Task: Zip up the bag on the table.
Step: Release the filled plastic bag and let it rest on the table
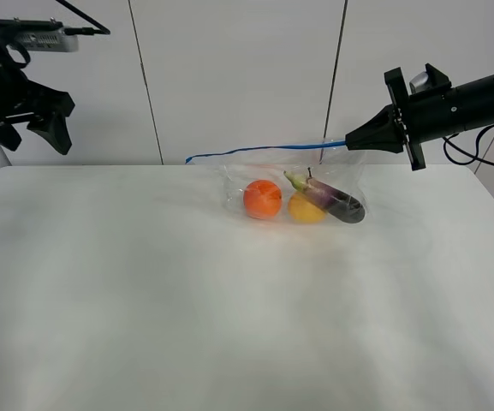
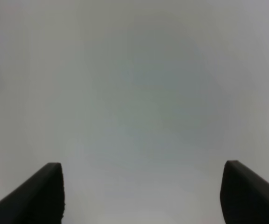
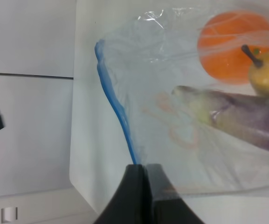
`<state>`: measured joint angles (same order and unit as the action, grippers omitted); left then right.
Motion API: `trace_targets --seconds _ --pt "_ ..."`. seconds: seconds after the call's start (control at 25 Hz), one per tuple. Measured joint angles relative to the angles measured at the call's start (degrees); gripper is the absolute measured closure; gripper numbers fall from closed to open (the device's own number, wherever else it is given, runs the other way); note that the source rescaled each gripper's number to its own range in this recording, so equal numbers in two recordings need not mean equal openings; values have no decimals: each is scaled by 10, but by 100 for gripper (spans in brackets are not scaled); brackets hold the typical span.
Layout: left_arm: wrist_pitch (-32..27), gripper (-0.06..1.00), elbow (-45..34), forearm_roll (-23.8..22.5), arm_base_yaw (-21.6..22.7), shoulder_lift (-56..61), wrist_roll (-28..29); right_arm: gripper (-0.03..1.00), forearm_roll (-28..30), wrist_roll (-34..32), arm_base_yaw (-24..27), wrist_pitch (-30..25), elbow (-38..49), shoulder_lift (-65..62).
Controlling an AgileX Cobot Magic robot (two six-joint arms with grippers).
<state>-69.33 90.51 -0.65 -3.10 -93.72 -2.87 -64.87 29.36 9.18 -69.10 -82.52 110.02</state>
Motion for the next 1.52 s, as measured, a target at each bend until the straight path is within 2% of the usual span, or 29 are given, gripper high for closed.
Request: trace_targets --seconds 0.16,0.56,0.76,0.96,1.2,1.4,1.52 --pt "-1 14 -94 0 0 88 0 97 0 1 0 0 0 0" --pt "-4 14 -434 2 0 357 18 97 0 1 0 0 0 0" --pt "37 14 -545 6 0 496 20 97 0 1 0 0 0 0" --pt "33 14 -576 40 0 609 20 97 0 1 0 0 0 0" --pt "28 14 -577 43 3 699 20 97 0 1 0 0 0 0" --pt "28 14 -577 44 46 771 20 96 0 -1 0 1 0 0" --pt "28 14 -578 44 75 828 20 85 4 -2 -6 4 0 0"
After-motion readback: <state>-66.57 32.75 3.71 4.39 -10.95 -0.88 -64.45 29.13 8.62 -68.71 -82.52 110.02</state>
